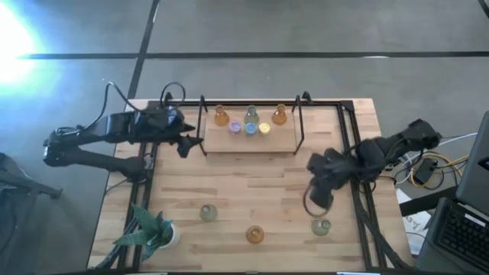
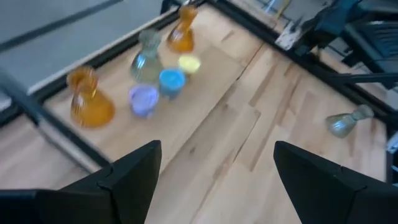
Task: Pick & Place candle stick holders
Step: Put the right green glass candle holder on the shelf
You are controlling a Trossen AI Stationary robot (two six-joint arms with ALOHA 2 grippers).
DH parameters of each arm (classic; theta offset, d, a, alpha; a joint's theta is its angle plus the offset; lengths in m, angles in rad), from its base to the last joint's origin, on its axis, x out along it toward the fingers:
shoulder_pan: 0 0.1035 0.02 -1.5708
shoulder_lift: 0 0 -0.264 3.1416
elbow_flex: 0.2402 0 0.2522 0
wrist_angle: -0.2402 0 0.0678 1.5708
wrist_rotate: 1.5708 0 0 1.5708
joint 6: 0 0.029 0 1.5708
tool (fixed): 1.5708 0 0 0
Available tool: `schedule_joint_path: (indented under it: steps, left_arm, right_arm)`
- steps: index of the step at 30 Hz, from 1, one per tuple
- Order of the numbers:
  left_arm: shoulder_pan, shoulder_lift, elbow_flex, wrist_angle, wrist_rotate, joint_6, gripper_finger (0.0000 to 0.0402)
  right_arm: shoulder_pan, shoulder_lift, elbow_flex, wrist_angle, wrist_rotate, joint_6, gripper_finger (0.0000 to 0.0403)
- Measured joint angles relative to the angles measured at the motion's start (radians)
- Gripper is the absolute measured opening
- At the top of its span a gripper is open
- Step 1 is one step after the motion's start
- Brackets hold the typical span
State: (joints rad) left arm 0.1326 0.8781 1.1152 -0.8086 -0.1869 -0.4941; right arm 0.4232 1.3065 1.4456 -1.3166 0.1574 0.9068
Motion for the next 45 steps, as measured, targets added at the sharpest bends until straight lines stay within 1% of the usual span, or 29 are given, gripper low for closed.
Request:
schedule_joint_path:
  steps: [4,7,10,13,18,22,24,28,30,32,34,36,41,45]
  left_arm:
    - [-0.052,-0.035,-0.088,0.025,-0.018,-0.114,0.0316]
    - [-0.092,-0.057,-0.139,0.075,-0.032,-0.19,0.0316]
    - [-0.118,-0.076,-0.154,0.13,-0.038,-0.24,0.0316]
    - [-0.139,-0.09,-0.148,0.145,-0.052,-0.264,0.0316]
    - [-0.15,-0.1,-0.136,0.145,-0.101,-0.192,0.0316]
    - [-0.148,-0.096,-0.138,0.142,-0.195,-0.089,0.0316]
    - [-0.148,-0.093,-0.138,0.141,-0.232,-0.069,0.0316]
    - [-0.148,-0.095,-0.137,0.128,-0.232,-0.031,0.0316]
    - [-0.148,-0.096,-0.137,0.106,-0.224,-0.02,0.0316]
    - [-0.148,-0.096,-0.133,0.062,-0.218,0.004,0.0316]
    - [-0.148,-0.097,-0.132,0.022,-0.218,0.039,0.0316]
    - [-0.148,-0.098,-0.135,-0.002,-0.218,0.056,0.0316]
    - [-0.148,-0.098,-0.137,-0.011,-0.217,0.071,0.0316]
    - [-0.148,-0.097,-0.138,-0.008,-0.264,0.108,0.0316]
  right_arm:
    - [0.103,0.02,0.0,-0.004,0.006,0.09,0.0033]
    - [0.17,0.033,0.0,0.002,0.034,0.157,0.0034]
    - [0.198,0.046,0.0,0.046,0.053,0.171,0.0034]
    - [0.199,0.065,0.0,0.137,0.084,0.145,0.0034]
    - [0.196,0.108,0.0,0.298,0.105,0.082,0.0034]
    - [0.169,0.15,0.0,0.372,0.105,0.076,0.0034]
    - [0.144,0.177,0.0,0.42,0.104,0.076,0.0038]
    - [0.088,0.234,0.0,0.525,0.074,0.081,0.0064]
    - [0.07,0.258,0.0,0.542,0.03,0.082,0.0084]
    - [0.063,0.271,0.0,0.494,-0.033,0.109,0.0103]
    - [0.07,0.276,0.0,0.389,-0.054,0.182,0.012]
    - [0.102,0.273,0.0,0.288,-0.054,0.297,0.0134]
    - [0.196,0.257,0.0,0.139,-0.058,0.589,0.0166]
    - [0.263,0.259,0.0,0.027,-0.056,0.813,0.0196]
